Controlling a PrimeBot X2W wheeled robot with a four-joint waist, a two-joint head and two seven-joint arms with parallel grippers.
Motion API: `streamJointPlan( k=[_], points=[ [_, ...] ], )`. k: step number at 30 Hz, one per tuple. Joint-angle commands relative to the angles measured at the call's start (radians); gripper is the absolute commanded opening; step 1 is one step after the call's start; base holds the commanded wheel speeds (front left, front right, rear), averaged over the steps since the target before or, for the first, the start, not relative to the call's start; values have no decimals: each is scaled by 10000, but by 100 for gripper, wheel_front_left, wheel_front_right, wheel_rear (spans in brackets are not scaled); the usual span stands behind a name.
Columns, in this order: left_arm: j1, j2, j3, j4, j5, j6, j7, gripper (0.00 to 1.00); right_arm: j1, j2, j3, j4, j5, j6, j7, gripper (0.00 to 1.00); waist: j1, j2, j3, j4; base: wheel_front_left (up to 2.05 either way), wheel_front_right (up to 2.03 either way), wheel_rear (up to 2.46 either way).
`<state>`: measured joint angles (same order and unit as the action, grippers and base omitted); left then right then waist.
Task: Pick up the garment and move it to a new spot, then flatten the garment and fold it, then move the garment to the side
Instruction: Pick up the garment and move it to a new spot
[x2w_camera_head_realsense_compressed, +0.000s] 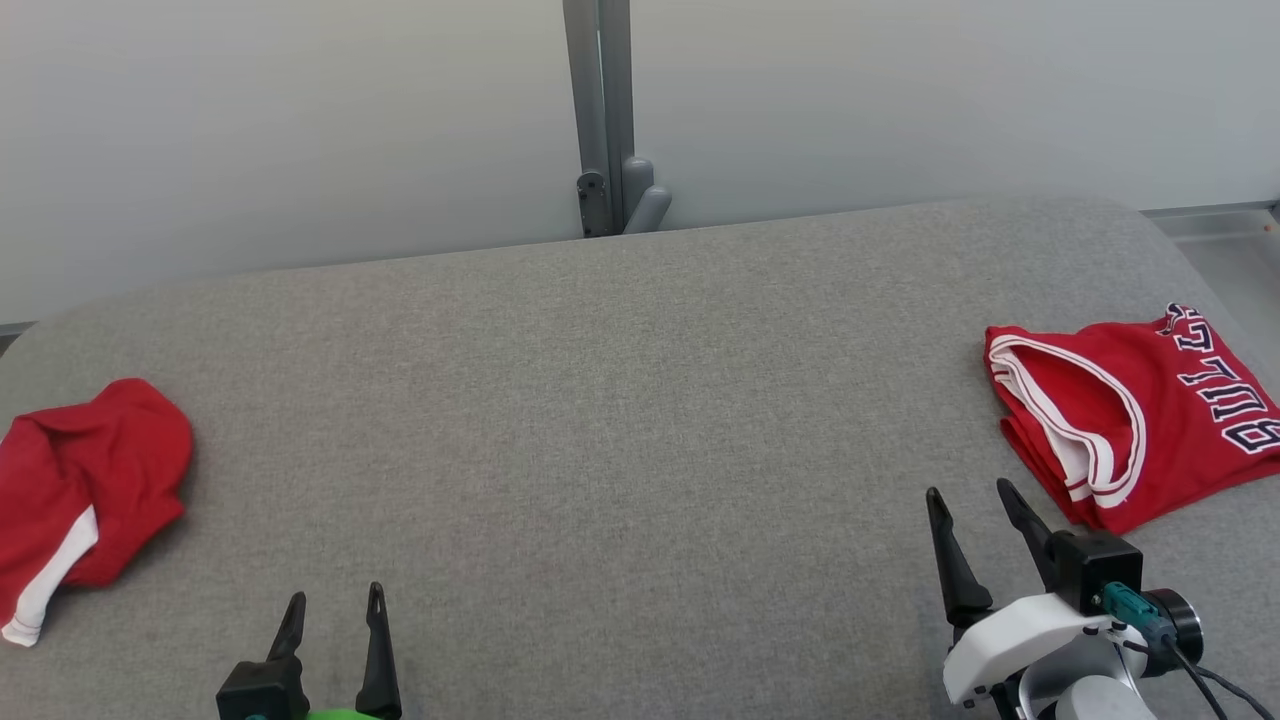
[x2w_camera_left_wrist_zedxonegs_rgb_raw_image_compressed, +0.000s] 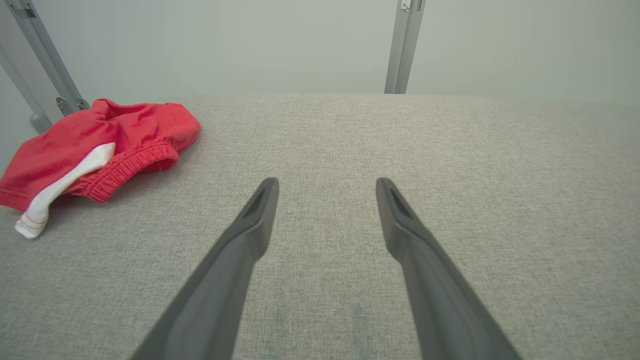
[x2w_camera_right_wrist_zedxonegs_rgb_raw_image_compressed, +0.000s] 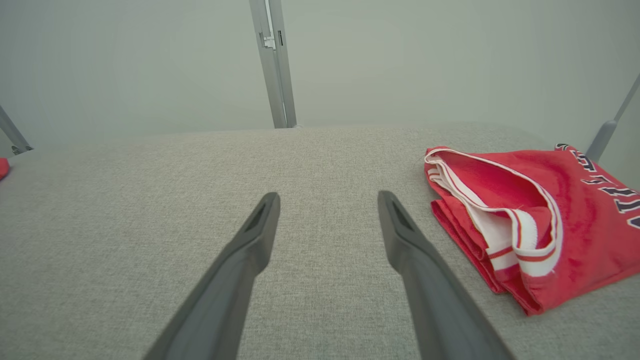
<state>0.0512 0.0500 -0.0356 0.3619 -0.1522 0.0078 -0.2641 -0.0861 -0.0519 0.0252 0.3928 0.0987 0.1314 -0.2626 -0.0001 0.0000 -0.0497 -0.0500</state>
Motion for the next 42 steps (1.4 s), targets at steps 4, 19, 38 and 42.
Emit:
streamJointPlan(
  k=[4, 19, 38, 42],
  points=[
    [-4, 18, 8, 38, -33, -22, 4, 100, 86, -5, 39, -58, -20, -16, -26, 100, 1, 0, 75, 186, 0, 0, 0],
    [-37, 26, 391, 227, 100, 66, 2, 100, -57, -6, 959, -21, 150, -16, -26, 100, 1, 0, 440, 3132, 0, 0, 0],
    [371, 16, 1077, 3, -67, 194, 4, 100, -774, -50, 2008, 331, 517, -16, -26, 100, 1, 0, 882, 5884, 0, 0, 0],
    [413, 18, 962, -48, -218, 234, 4, 100, -851, -131, 2049, 363, 527, -16, -26, 100, 1, 0, 914, 5878, 0, 0, 0]
  ],
)
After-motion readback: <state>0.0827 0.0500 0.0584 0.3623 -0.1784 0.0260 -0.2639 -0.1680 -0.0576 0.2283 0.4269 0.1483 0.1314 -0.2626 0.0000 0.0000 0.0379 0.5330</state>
